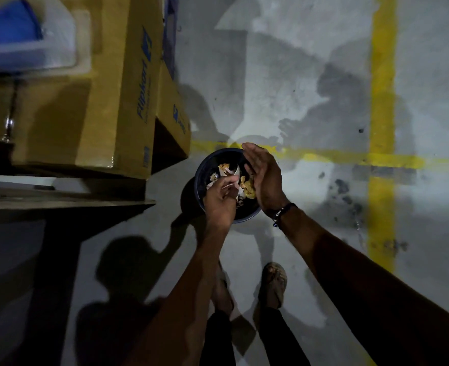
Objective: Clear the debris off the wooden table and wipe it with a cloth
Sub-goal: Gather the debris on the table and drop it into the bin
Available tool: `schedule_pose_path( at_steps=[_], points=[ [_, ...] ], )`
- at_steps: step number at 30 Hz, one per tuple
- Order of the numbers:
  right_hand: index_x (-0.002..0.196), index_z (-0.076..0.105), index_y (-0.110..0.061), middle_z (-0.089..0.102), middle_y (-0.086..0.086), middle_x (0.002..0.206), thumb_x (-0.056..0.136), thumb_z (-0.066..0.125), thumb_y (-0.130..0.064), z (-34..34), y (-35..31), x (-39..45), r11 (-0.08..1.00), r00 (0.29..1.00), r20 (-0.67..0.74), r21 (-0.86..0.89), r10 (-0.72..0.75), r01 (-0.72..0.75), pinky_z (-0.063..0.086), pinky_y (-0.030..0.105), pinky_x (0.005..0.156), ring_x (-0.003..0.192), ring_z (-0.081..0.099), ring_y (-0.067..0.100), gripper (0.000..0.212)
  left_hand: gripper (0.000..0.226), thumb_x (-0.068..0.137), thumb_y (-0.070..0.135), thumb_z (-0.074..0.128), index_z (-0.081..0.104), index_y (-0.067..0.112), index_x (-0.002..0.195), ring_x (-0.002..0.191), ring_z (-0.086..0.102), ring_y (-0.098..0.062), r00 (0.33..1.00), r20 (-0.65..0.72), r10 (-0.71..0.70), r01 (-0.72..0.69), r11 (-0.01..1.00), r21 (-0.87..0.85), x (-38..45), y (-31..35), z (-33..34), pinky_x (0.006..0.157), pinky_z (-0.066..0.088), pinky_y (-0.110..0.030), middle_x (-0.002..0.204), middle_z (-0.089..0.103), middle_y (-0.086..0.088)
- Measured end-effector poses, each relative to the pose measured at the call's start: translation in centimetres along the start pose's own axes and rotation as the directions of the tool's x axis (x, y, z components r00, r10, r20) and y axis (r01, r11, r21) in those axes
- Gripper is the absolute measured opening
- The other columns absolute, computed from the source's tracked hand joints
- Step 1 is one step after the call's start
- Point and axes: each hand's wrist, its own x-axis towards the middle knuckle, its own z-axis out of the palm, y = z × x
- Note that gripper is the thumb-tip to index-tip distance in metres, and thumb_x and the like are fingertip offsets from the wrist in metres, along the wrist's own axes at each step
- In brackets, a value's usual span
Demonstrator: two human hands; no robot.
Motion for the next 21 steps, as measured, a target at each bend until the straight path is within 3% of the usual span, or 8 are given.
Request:
schedule_pose_path(
  at_steps=[3, 6, 8, 10, 15, 18, 21],
  points=[
    [0.146, 0.054, -0.009, 0.052, 0.008, 0.158, 0.115, 0.019, -0.031, 0.2, -0.7, -0.5, 0.999, 1.000, -0.006, 0.047, 0.007, -0.007, 0.026, 0.040, 0.129, 0.152, 0.042, 0.019, 0.051, 0.015, 0.104, 0.014, 0.064, 0.076, 0.021, 0.112, 0.108, 0.073, -0.013, 0.998, 0.032, -0.051, 0.054, 0.995, -0.087, -1.3, 1.3, -0.6, 0.094, 0.059, -0.032, 0.110, 0.077, 0.009],
    [0.146, 0.055, -0.010, 0.052, 0.008, 0.159, 0.110, 0.028, -0.042, 0.6, -1.2, -0.7, 0.997, 1.000, -0.009, 0.077, 0.003, -0.003, 0.024, 0.043, 0.130, 0.152, 0.041, 0.019, 0.055, 0.019, 0.102, 0.019, 0.069, 0.073, 0.013, 0.119, 0.102, 0.072, -0.002, 0.992, 0.091, -0.086, 0.101, 0.979, -0.180, -2.3, 2.7, -0.9, 0.084, 0.063, -0.029, 0.111, 0.075, 0.008],
    [0.144, 0.057, -0.012, 0.053, 0.007, 0.158, 0.098, 0.034, -0.050, 0.9, -1.3, -0.8, 0.995, 1.000, 0.012, 0.104, 0.000, -0.002, 0.025, 0.040, 0.128, 0.152, 0.042, 0.017, 0.064, 0.022, 0.098, 0.016, 0.074, 0.072, 0.012, 0.120, 0.101, 0.073, -0.005, 0.988, 0.119, -0.097, 0.120, 0.972, -0.203, -2.6, 3.0, -1.0, 0.080, 0.063, -0.029, 0.111, 0.075, 0.003],
    [0.143, 0.058, -0.013, 0.054, 0.005, 0.157, 0.092, 0.035, -0.053, 1.1, -1.3, -0.8, 0.992, 1.000, 0.029, 0.129, 0.004, -0.008, 0.024, 0.040, 0.128, 0.152, 0.042, 0.016, 0.068, 0.022, 0.096, 0.011, 0.076, 0.072, 0.010, 0.118, 0.099, 0.074, -0.010, 0.987, 0.123, -0.099, 0.123, 0.972, -0.199, -2.5, 2.9, -1.1, 0.079, 0.062, -0.030, 0.109, 0.076, 0.001],
    [0.148, 0.055, -0.010, 0.054, 0.006, 0.157, 0.091, 0.037, -0.054, 1.2, -0.9, -0.6, 0.993, 0.999, 0.033, 0.121, -0.007, 0.003, 0.024, 0.040, 0.127, 0.151, 0.043, 0.016, 0.074, 0.014, 0.095, 0.005, 0.075, 0.072, 0.008, 0.108, 0.089, 0.074, -0.004, 0.993, 0.100, -0.060, 0.074, 0.987, -0.142, -2.2, 2.2, -1.6, 0.081, 0.062, -0.028, 0.099, 0.077, 0.006],
    [0.143, 0.058, -0.010, 0.058, 0.007, 0.153, 0.093, 0.036, -0.052, 1.0, -0.9, -0.4, 0.997, 0.999, 0.020, 0.074, -0.027, 0.026, 0.030, 0.037, 0.123, 0.148, 0.048, 0.017, 0.069, 0.014, 0.094, 0.003, 0.076, 0.072, 0.004, 0.107, 0.086, 0.072, 0.001, 0.995, 0.083, -0.048, 0.058, 0.991, -0.117, -2.0, 1.9, -1.6, 0.082, 0.058, -0.020, 0.097, 0.076, 0.004],
    [0.130, 0.063, -0.016, 0.065, 0.008, 0.144, 0.111, 0.031, -0.039, 0.2, -0.5, -0.1, 0.997, 0.997, -0.022, 0.021, -0.068, 0.069, 0.039, 0.033, 0.116, 0.141, 0.056, 0.017, 0.044, 0.016, 0.093, 0.002, 0.076, 0.071, 0.001, 0.108, 0.087, 0.071, -0.001, 0.998, 0.014, -0.058, 0.060, 0.989, -0.135, -1.5, 1.7, -1.6, 0.082, 0.055, -0.019, 0.099, 0.076, -0.003]
  ],
)
